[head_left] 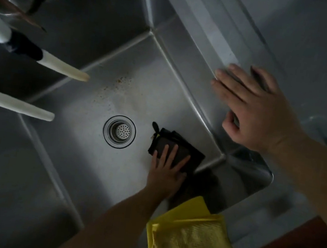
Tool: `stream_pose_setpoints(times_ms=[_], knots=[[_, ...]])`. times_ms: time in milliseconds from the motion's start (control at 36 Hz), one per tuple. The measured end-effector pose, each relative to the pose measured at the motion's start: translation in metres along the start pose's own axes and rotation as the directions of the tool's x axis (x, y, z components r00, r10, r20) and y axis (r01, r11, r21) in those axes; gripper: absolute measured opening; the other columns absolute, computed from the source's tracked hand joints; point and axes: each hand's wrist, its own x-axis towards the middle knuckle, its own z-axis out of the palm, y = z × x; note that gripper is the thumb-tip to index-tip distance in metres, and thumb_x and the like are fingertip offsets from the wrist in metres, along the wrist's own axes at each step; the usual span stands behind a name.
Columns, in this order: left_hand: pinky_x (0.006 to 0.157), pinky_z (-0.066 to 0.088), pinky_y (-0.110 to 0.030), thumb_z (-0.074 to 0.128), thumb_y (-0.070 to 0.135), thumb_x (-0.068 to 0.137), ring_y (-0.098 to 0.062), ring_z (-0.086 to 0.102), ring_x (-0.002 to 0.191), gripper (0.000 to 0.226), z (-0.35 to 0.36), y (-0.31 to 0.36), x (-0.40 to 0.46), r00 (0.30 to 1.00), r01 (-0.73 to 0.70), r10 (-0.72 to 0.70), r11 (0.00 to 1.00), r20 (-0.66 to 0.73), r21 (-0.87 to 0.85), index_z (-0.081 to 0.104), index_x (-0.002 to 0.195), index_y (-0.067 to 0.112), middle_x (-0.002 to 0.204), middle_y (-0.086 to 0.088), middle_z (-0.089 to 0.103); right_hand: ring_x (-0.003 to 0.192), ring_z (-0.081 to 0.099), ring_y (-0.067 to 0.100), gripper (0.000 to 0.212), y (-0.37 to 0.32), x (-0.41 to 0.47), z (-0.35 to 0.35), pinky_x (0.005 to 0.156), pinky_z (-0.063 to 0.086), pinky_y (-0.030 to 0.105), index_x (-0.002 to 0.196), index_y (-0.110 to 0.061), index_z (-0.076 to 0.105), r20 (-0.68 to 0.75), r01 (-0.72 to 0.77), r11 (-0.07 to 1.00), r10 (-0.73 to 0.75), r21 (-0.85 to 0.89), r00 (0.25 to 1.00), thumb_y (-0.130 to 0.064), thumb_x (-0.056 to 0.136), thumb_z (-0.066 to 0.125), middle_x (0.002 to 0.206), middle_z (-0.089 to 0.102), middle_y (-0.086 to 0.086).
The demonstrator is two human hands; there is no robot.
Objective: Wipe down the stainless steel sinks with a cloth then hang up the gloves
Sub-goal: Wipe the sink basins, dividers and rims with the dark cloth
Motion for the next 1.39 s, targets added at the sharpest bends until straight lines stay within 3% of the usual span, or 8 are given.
stream_pose_setpoints(times_ms=[111,306,722,917,1056,1222,1333,1389], knots=[[0.112,-0.03,-0.047,0.015,0.068,0.092,-0.019,-0.042,0.142,0.064,0.005,0.015,0.011,0.966,0.254,-0.258,0.955,-0.01,-0.151,-0.018,0.145,0.057,0.159,0.004,-0.028,0.147,0.029,0.026,0.066,0.0,0.0,0.001,0.116,0.023,0.054,0.147,-0.011,0.041,-0.026,0.004,1.0,-0.004,0.0,1.0,-0.028,0.084,0.041,0.158,0.034,0.006],[0.118,-0.008,-0.059,0.034,0.063,0.094,-0.031,-0.014,0.152,0.068,-0.059,-0.017,0.105,0.747,0.585,-0.655,0.728,-0.11,-0.358,0.002,0.153,0.049,0.167,-0.003,-0.011,0.146,0.031,0.026,0.066,0.001,-0.002,0.002,0.117,0.022,0.053,0.146,-0.01,0.042,-0.046,0.01,1.0,-0.009,0.006,0.999,-0.027,0.083,0.043,0.156,0.037,0.007],[0.118,-0.004,-0.06,0.037,0.064,0.094,-0.035,-0.015,0.151,0.076,-0.076,-0.01,0.105,0.83,0.532,-0.557,0.807,-0.032,-0.256,-0.003,0.155,0.043,0.165,-0.009,-0.017,0.146,0.03,0.027,0.066,0.004,-0.002,0.005,0.117,0.022,0.055,0.147,-0.009,0.041,-0.042,0.015,1.0,-0.015,0.02,0.999,-0.029,0.084,0.043,0.157,0.036,0.008],[0.12,-0.005,-0.055,0.046,0.055,0.094,-0.034,-0.03,0.146,0.078,-0.067,0.039,0.07,0.841,0.487,-0.326,0.804,0.433,-0.341,-0.005,0.153,0.05,0.158,-0.004,-0.037,0.148,0.026,0.027,0.066,0.004,-0.003,0.006,0.117,0.019,0.056,0.148,-0.009,0.039,-0.053,0.011,1.0,-0.01,0.025,0.999,-0.028,0.085,0.043,0.159,0.032,0.007],[0.117,0.027,-0.033,0.052,0.03,0.09,-0.028,0.031,0.146,0.061,-0.104,0.001,0.042,0.906,0.423,-0.348,0.713,0.242,-0.56,0.041,0.15,0.027,0.161,-0.012,0.029,0.15,0.022,0.028,0.063,-0.004,-0.005,-0.008,0.115,0.015,0.063,0.145,-0.015,0.045,0.033,-0.004,1.0,0.003,0.004,0.999,-0.024,0.083,0.048,0.16,0.029,0.007],[0.114,0.031,-0.043,0.041,0.035,0.089,-0.035,0.042,0.138,0.055,-0.078,-0.08,-0.027,0.55,0.602,-0.822,0.514,-0.15,-0.611,0.053,0.142,0.021,0.151,-0.017,0.046,0.15,0.02,0.027,0.053,-0.07,-0.024,0.004,0.117,0.007,0.061,0.136,-0.02,0.053,0.162,0.041,0.981,-0.073,0.188,0.984,-0.034,0.086,0.047,0.156,0.037,0.004],[0.112,0.027,-0.059,0.036,0.043,0.1,-0.047,0.033,0.139,0.056,-0.029,-0.121,-0.062,0.174,0.839,-0.983,0.179,-0.059,-0.514,0.037,0.151,0.02,0.156,-0.024,0.031,0.152,-0.01,0.025,0.072,-0.129,-0.008,0.05,0.121,-0.003,0.045,0.157,-0.02,0.008,0.576,-0.326,0.896,0.101,0.302,0.811,-0.055,0.097,0.029,0.166,-0.004,0.006],[0.113,0.02,-0.063,0.038,0.042,0.101,-0.051,0.026,0.142,0.061,-0.004,-0.123,-0.075,0.133,0.843,-0.991,0.129,-0.03,-0.522,0.029,0.154,0.015,0.159,-0.027,0.023,0.151,-0.012,0.025,0.083,-0.148,0.013,0.085,0.12,-0.002,0.045,0.157,-0.02,-0.006,0.684,-0.562,0.764,0.227,0.316,0.693,-0.062,0.096,0.032,0.165,-0.012,0.002]])
